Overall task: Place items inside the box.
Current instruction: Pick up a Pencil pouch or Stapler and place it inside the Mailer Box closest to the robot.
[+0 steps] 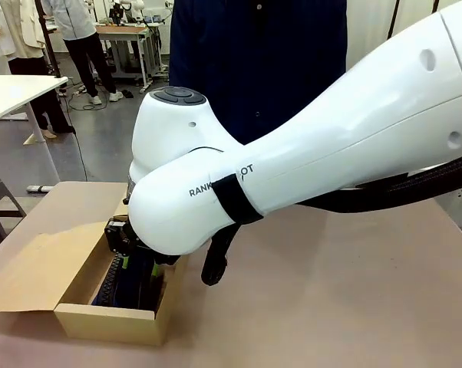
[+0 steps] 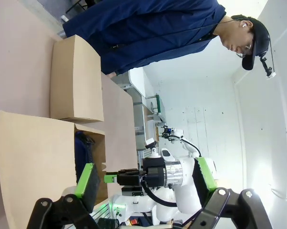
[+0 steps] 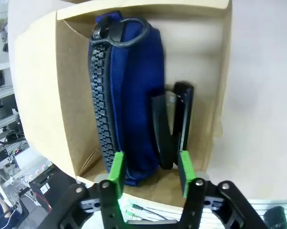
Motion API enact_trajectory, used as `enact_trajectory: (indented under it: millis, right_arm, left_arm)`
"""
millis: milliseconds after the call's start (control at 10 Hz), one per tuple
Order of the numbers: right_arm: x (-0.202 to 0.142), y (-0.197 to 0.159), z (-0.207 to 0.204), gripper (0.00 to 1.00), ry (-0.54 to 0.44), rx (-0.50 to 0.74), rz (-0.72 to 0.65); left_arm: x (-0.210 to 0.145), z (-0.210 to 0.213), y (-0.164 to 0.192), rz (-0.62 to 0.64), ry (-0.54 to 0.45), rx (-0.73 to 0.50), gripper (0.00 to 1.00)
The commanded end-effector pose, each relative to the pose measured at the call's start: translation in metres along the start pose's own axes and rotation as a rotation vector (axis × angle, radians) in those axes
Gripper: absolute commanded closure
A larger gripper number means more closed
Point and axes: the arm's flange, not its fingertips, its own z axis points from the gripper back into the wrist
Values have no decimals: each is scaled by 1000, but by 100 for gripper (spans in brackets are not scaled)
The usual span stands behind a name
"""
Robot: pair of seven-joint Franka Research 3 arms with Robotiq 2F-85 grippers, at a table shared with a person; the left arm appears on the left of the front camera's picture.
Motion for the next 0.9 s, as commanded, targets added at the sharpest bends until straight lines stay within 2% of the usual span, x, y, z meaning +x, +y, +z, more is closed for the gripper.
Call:
enact_trajectory:
  millis: [0,300,500,700,800]
  right_arm:
    - [2,4,1,0,-1,-9,-29]
    - [5,-3,10,0,-8,8,-24]
    - [8,-27,35,0,7,46,4]
    - [20,-99,91,0,12,113,-26]
    - [25,-138,114,0,60,143,-45]
  left_arm:
    - [-2,0,-2,-17,2,-12,0]
    - [-2,0,-2,-17,2,-12,0]
    - [-2,0,-2,-17,2,-12,0]
    - [-2,0,-2,-17,2,-12,0]
    - [-2,0,-2,-17,2,-12,0]
